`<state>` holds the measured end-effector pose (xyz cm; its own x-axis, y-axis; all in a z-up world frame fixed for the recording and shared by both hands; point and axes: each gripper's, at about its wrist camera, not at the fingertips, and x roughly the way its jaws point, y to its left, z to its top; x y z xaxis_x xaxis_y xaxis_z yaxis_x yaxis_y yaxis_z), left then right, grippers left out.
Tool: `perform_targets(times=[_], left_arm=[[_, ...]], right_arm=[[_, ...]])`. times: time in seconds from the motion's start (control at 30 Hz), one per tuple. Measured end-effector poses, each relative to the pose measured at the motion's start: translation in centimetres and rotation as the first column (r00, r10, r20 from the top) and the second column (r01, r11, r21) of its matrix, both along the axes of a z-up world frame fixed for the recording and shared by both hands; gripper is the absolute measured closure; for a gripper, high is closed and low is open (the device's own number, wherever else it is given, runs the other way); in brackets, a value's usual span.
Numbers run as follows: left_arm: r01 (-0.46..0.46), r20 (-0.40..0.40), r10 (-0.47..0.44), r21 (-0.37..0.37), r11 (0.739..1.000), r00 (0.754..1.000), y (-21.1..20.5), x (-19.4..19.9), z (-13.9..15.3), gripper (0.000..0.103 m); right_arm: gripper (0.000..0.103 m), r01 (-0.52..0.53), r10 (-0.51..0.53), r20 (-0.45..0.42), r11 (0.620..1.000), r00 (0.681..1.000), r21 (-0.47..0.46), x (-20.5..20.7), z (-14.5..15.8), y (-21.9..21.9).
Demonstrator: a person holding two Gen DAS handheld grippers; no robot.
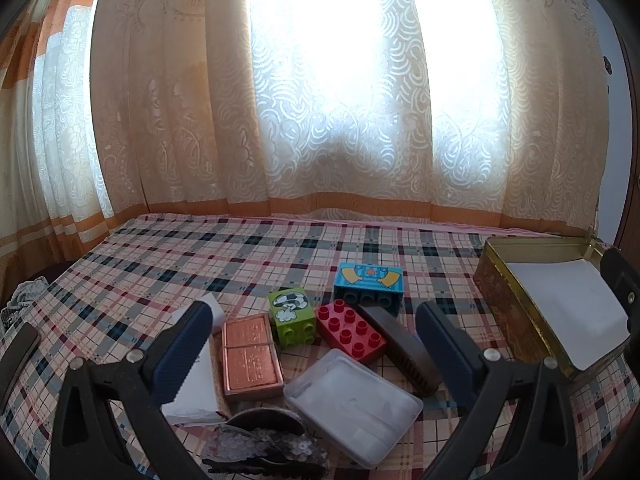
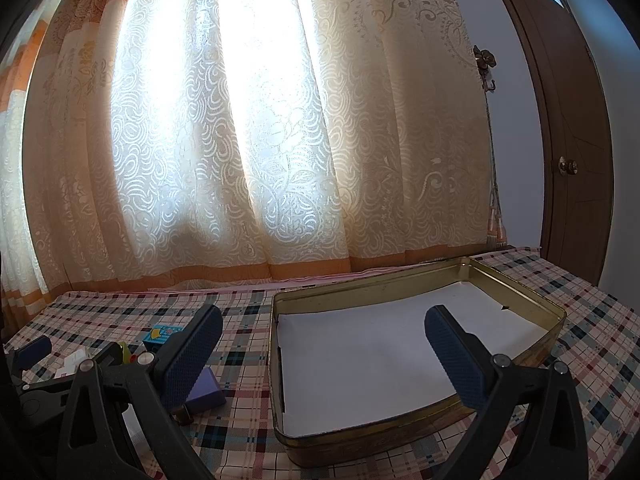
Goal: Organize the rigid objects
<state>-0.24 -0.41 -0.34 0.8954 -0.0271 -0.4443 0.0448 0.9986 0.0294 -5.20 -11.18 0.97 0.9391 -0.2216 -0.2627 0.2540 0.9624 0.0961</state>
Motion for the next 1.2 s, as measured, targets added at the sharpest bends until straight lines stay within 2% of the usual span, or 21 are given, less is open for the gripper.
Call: perform_targets(times=[1.2], left_arm=[[-0.017,-0.043,0.016,-0.011,1.000,0.999,0.58,-0.13,0.00,0.000]], right_arm=[[0.001,-0.016,0.016,-0.002,1.000,1.000,0.001,0.22,-0.08,0.34]])
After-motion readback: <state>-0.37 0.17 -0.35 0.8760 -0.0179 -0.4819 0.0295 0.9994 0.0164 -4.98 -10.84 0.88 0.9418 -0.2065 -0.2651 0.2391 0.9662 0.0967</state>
